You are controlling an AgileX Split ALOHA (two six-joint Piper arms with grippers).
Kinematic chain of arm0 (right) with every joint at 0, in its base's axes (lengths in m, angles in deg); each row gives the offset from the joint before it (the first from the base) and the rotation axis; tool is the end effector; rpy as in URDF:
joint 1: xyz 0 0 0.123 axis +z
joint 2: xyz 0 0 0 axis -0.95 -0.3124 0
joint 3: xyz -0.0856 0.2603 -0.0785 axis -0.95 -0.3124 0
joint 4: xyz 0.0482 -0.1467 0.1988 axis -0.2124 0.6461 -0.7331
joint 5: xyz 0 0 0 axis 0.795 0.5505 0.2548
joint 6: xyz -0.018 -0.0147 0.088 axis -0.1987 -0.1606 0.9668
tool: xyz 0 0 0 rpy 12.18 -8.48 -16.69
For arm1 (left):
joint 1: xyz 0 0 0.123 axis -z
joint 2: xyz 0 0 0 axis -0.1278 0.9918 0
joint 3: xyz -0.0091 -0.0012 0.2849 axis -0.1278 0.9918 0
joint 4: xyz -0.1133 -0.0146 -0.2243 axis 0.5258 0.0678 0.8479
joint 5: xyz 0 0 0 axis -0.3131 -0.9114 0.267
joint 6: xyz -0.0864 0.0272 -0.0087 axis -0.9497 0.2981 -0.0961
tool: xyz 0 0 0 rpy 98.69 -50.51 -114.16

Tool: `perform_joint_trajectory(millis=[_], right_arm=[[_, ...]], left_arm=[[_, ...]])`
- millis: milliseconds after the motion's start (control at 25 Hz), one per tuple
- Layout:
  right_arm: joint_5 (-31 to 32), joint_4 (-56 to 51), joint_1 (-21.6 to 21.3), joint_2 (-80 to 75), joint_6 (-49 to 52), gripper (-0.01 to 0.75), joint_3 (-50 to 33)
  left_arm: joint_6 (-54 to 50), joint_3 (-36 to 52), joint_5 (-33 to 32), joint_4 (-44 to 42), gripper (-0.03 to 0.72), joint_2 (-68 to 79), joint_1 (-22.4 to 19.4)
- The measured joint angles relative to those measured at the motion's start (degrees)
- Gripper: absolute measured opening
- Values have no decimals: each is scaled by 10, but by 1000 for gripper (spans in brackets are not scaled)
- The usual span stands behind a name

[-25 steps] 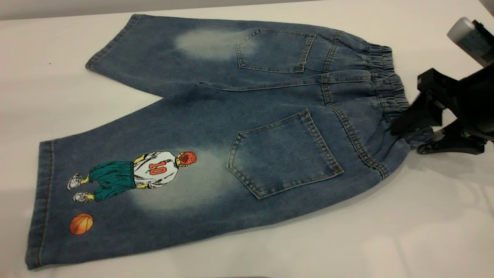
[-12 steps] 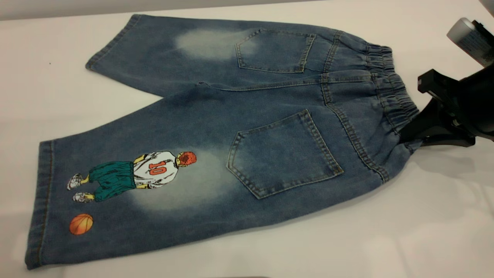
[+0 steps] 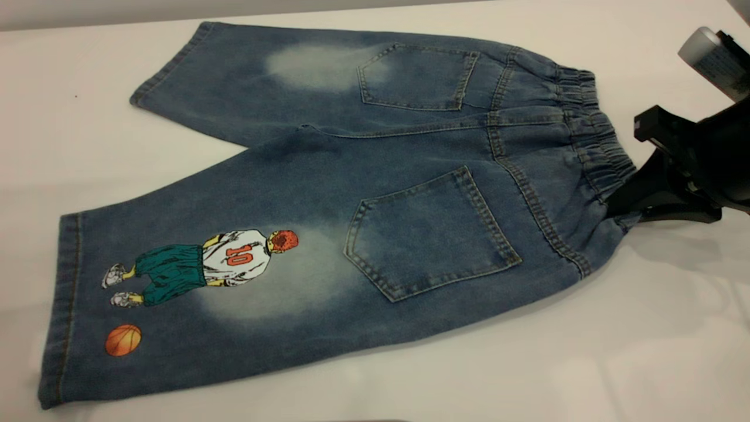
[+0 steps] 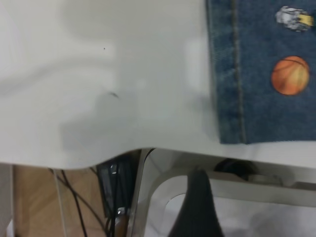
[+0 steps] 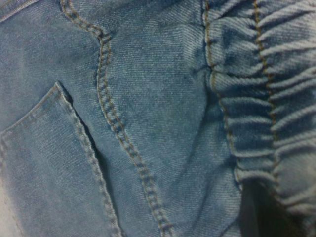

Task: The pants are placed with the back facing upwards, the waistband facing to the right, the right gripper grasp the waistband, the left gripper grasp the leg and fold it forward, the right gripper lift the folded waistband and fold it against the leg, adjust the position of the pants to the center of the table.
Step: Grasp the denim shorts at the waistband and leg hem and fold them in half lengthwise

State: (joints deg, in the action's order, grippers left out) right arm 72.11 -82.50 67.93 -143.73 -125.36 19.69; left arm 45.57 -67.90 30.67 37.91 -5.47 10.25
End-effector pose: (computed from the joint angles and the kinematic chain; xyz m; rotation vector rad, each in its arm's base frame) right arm 0.2847 0.0282 0.0372 0.4418 2.6929 0.8353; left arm 0.1709 -0.0138 0.1449 -0.3177 2.8487 -0.1482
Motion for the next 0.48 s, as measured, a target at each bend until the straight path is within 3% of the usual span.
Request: perform_joint_trajectory(millis=[480], right_arm=[[0,0,0,0,-2,39,0]], left_arm=[[6,-3,153,1,529,238,75]])
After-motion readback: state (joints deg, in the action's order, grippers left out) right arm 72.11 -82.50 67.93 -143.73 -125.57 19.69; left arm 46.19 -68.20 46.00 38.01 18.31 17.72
